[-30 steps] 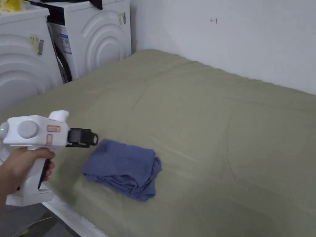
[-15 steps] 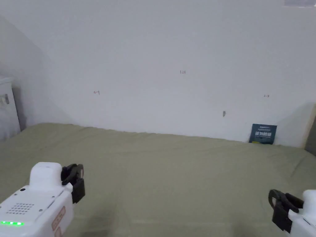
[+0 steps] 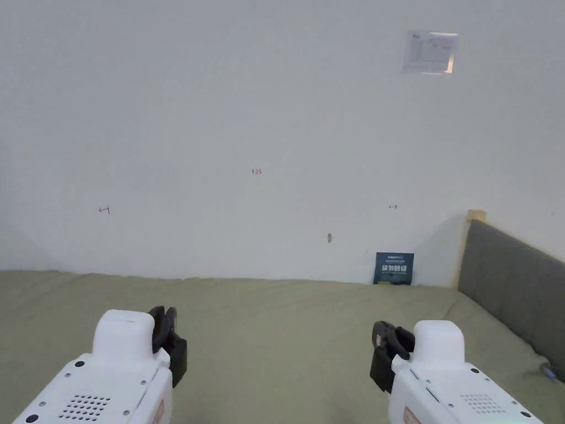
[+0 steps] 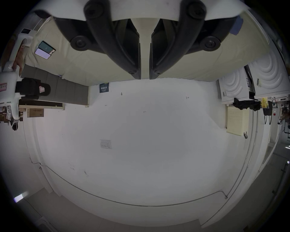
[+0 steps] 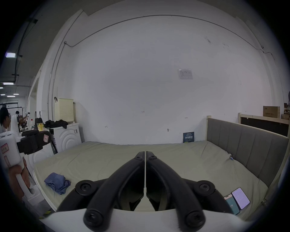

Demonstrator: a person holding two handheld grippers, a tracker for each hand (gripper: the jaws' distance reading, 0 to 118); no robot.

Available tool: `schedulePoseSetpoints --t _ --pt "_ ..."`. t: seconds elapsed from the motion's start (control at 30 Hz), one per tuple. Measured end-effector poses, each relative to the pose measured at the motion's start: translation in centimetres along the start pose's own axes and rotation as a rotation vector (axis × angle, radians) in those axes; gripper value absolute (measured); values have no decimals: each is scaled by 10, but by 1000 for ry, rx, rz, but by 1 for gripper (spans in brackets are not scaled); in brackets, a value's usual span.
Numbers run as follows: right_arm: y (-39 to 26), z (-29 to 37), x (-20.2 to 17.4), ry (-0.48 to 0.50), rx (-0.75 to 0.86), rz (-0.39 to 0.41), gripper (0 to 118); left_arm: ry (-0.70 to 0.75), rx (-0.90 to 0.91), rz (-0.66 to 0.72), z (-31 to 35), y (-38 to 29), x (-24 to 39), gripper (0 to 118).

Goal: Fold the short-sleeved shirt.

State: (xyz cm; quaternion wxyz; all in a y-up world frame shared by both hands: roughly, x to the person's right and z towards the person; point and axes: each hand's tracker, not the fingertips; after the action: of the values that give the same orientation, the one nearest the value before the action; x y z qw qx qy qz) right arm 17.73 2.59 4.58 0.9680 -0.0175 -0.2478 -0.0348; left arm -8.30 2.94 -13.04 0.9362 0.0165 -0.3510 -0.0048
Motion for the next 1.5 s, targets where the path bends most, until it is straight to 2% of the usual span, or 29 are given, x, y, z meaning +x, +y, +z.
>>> schedulePoseSetpoints --t 0.2,0.27,0.3,0.33,0.37,0.4,0.43,0.47,0.53,0.57,0.6,0.63,0.67,0.73,0.83,0.9,1.0,1.13,1.23,1.33,1.43,1.5 --pt "6 -4 2 -40 -11 33 3 -8 -48 -4 -4 -4 1 11" --pt "7 -9 3 -44 -27 53 9 -9 -56 -20 -7 -6 3 16" --pt "7 -10 2 -51 -32 63 12 -12 -60 -28 -8 -7 4 21" --pt "8 -11 2 -54 -35 68 14 -13 -64 -33 -10 -6 7 31" --pt "8 -11 1 -54 -36 73 21 -15 -73 -39 -11 -6 8 53" --pt "9 -11 0 -53 -37 75 29 -20 -79 -42 -12 -6 10 72" --pt "10 -12 0 -50 -39 77 41 -27 -83 -49 -12 -7 11 86" --pt "11 -12 -1 -49 -42 78 63 -30 -74 -54 -13 -7 13 96" --pt "13 -14 -3 -36 -65 58 104 -26 -70 -64 -17 -6 16 109" --pt "13 -16 -2 -6 -98 31 118 -19 -70 -65 -20 -6 17 113" --pt "13 -12 -2 -8 -70 16 118 -19 -71 -66 -19 -4 17 113" --pt "13 -11 -3 52 -60 -20 118 -20 -72 -62 -20 -3 18 114" --pt "13 -9 -3 62 -41 -39 118 -20 -73 -56 -21 -2 18 118" --pt "15 -9 -11 -37 -48 -35 118 -27 -68 -38 -20 -1 16 118" --pt "21 -13 -26 -211 -65 86 118 -19 -62 -17 -21 0 15 118" --pt "24 -17 -30 -251 -109 67 118 -22 -67 -15 -18 0 14 118" --pt "24 -18 -25 -191 -130 -25 118 -8 -68 -21 -17 -1 13 118" --pt "28 -14 -15 -224 -113 -161 118 -5 -76 -7 -17 -3 10 118" --pt "29 -17 -7 -192 -171 -238 118 -3 -81 2 -18 -3 10 118" --pt "28 -19 -6 -220 -165 -231 118 -5 -80 -2 -17 -4 11 118" --pt "26 -19 -10 -226 -167 -160 118 -3 -82 -17 -18 -5 12 118" --pt "26 -20 -7 -208 -163 -192 118 -1 -82 -17 -18 -5 12 118"
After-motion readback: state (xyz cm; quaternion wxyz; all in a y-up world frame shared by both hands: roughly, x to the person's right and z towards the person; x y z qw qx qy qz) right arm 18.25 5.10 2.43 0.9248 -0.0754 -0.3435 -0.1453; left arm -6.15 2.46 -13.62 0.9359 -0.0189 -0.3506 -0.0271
